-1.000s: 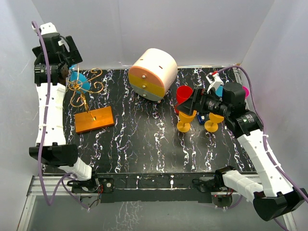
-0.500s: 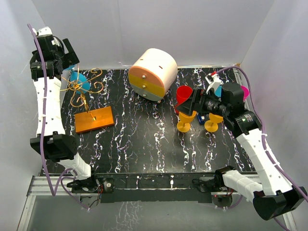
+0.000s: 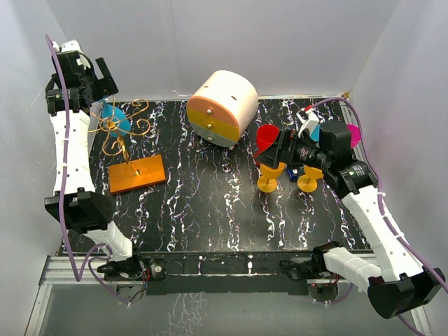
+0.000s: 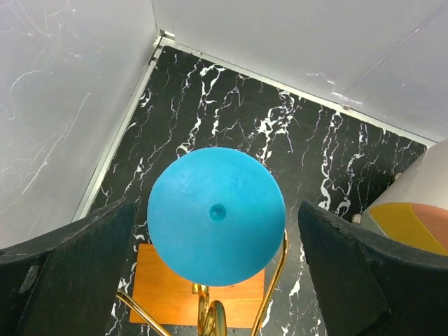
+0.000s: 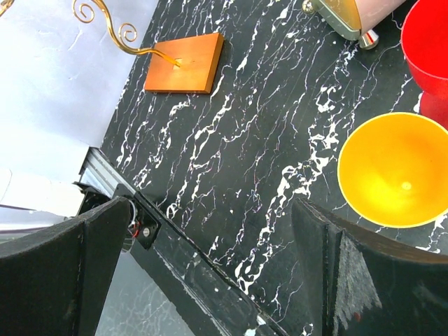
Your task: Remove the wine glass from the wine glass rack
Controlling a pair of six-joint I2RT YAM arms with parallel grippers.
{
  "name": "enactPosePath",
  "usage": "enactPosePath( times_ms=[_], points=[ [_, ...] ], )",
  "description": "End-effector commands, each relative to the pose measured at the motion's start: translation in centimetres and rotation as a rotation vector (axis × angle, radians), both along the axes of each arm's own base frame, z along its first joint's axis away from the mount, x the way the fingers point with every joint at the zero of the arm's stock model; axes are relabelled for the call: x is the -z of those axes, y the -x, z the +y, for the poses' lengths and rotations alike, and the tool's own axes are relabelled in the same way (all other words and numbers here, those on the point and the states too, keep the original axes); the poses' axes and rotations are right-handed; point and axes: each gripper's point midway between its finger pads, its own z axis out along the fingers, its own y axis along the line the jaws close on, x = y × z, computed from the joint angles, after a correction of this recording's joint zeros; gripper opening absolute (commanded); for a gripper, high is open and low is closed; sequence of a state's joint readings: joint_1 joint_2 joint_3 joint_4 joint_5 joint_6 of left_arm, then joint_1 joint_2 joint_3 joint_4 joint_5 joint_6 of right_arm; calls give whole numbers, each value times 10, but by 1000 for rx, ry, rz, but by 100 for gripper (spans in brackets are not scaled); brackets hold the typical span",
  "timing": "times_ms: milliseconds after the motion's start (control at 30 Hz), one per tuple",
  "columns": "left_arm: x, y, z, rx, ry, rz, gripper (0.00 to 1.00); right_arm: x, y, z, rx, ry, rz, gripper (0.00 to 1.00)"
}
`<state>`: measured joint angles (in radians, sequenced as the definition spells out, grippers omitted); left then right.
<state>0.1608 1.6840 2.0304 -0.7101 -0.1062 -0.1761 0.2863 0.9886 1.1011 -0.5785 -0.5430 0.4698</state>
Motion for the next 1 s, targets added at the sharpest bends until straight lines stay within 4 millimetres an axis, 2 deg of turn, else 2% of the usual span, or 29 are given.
enactPosePath(
  times_ms=[0, 133, 400, 533, 800, 967],
  points=[
    [-6, 4, 8, -23, -36, -7, 99, -19, -6, 6, -21, -34, -80, 98],
    [-1, 2, 9, -30, -33, 3, 99, -17, -5, 7, -25, -41, -72, 98],
    [7, -12, -2, 22, 24, 26, 99, -17, -5, 6, -21, -42, -73, 99],
    [10, -11, -1, 13, 28, 38, 99, -16, -4, 6, -19, -40, -70, 99],
    [2, -5, 7, -30, -3, 23, 90, -12, -5, 6, -19, -43, -64, 98],
    [-2, -3, 8, -40, -8, 15, 80, -11, -5, 8, -25, -46, -56, 98]
  ],
)
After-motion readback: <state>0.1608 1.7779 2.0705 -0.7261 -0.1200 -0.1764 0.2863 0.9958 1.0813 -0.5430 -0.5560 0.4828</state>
